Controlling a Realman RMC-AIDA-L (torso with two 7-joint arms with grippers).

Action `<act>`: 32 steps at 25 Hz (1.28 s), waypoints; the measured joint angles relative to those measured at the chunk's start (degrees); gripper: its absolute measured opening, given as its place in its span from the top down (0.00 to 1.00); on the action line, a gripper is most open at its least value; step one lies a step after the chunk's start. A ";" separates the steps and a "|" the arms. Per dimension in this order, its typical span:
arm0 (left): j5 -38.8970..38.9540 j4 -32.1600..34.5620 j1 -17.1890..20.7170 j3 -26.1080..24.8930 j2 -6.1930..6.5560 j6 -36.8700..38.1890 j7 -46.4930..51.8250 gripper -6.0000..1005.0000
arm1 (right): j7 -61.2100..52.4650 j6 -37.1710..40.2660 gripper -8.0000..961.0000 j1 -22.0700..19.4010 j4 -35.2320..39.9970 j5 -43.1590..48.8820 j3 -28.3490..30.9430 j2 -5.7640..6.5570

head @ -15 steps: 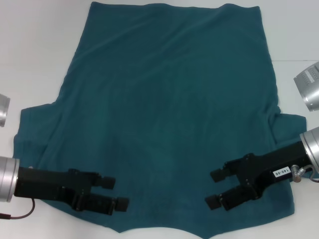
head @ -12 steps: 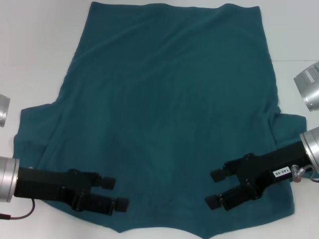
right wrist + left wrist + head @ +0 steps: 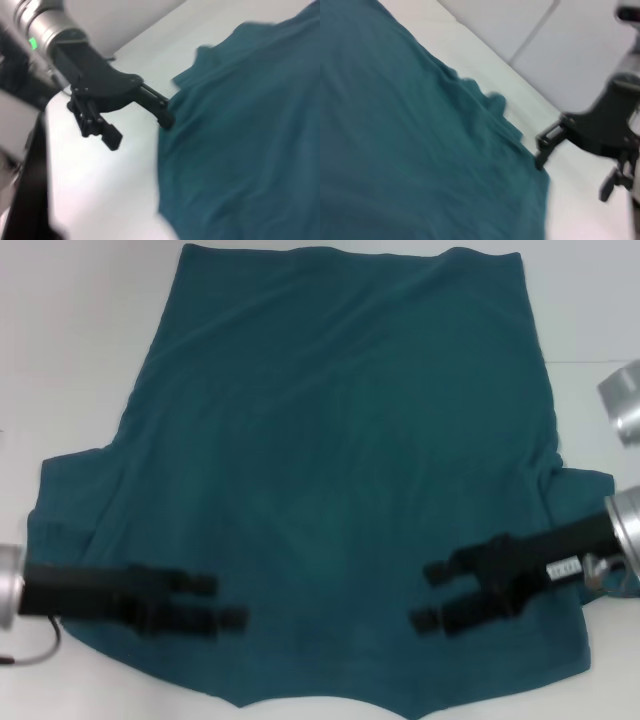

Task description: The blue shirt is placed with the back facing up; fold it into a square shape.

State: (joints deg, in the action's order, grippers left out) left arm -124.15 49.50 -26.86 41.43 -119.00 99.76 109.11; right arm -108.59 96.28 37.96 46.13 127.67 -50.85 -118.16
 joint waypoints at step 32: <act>-0.54 -14.99 0.55 -27.65 4.38 -32.49 25.24 0.07 | -29.02 -24.54 0.05 8.03 -16.76 -3.68 12.10 12.39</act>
State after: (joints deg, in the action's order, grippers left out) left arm -124.69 34.51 -26.32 13.78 -114.62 67.28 134.34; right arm -137.61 71.74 45.99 29.37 123.99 -38.75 -105.78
